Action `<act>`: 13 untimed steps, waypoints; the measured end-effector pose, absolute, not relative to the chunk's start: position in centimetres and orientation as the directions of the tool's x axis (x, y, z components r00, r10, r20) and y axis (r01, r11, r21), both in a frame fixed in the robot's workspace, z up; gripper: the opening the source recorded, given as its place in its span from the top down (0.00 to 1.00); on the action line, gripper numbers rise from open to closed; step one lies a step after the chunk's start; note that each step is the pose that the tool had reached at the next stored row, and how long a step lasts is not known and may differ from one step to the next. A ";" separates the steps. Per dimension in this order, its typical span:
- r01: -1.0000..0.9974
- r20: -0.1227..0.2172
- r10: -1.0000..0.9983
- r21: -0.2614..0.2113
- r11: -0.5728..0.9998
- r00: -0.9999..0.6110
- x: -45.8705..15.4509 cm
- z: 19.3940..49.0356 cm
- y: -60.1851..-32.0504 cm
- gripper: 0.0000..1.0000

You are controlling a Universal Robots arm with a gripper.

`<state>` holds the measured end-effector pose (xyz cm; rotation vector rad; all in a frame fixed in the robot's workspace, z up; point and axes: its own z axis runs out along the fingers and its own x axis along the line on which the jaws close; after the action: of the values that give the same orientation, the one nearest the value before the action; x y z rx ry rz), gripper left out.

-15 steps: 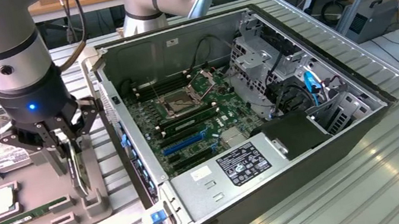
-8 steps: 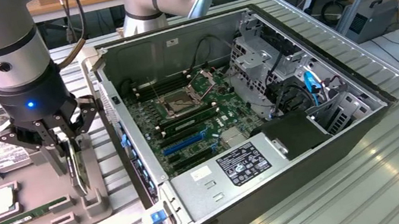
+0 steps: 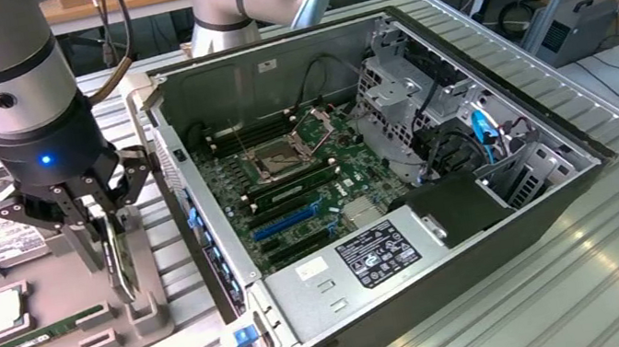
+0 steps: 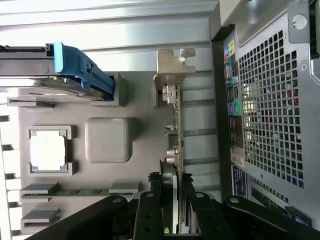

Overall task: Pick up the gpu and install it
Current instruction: 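Pick up the gpu and move the gpu toward the slot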

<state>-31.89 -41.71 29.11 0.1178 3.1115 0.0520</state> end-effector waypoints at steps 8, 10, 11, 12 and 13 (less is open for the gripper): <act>0.075 -0.026 0.076 0.034 0.997 -0.997 -31.9 29.3 -41.7 0.73; 0.075 -0.026 0.076 0.034 0.997 -0.997 -31.9 29.4 -41.7 0.73; 0.075 -0.026 0.076 0.034 0.997 -0.997 -31.9 29.4 -41.7 0.73; 0.075 -0.026 0.076 0.034 0.997 -0.997 -31.9 29.4 -41.7 0.73; 0.075 -0.026 0.076 0.034 0.997 -0.997 -31.9 29.4 -41.7 0.73</act>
<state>-31.89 -41.71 29.45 0.1177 3.1116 0.0519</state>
